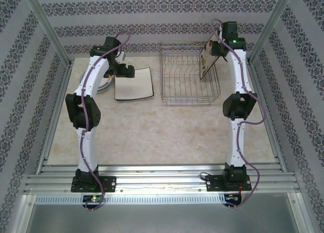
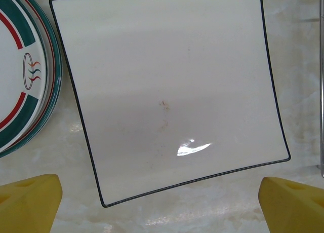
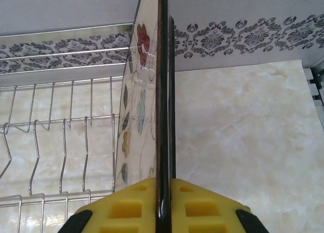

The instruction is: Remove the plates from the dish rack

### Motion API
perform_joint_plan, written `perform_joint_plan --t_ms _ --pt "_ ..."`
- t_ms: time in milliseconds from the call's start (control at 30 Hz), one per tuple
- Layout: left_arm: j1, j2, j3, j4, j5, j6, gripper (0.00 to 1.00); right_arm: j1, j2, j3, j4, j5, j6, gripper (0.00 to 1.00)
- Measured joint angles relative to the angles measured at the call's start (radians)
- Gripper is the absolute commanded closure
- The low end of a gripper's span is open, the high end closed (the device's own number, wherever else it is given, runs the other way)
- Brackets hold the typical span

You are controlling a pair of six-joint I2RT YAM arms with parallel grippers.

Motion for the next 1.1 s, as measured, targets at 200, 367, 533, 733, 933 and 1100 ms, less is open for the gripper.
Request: perform_joint_plan --t_ms 200,367,533,733,933,1100 --pt "0.0 0.0 0.0 0.0 0.0 0.0 0.0 0.012 -0.006 0.0 -0.003 0.029 -0.006 1.0" --pt "0.0 0.0 0.0 0.0 0.001 -0.002 0.0 0.024 -0.021 -0.002 -0.026 0.047 -0.019 1.0" --pt "0.0 -0.002 -0.002 0.002 0.001 -0.003 0.0 0.035 -0.043 -0.004 -0.069 0.063 -0.037 1.0" --pt "0.0 -0.009 -0.02 0.008 0.0 -0.004 0.0 0.043 -0.078 -0.004 -0.098 0.099 -0.07 1.0" --pt "0.0 -0.011 -0.039 0.008 0.0 -0.004 0.0 0.057 -0.139 -0.004 -0.123 0.152 -0.119 1.0" --pt "0.0 -0.028 -0.047 0.007 -0.003 -0.007 0.0 0.067 -0.219 -0.004 -0.135 0.173 -0.153 1.0"
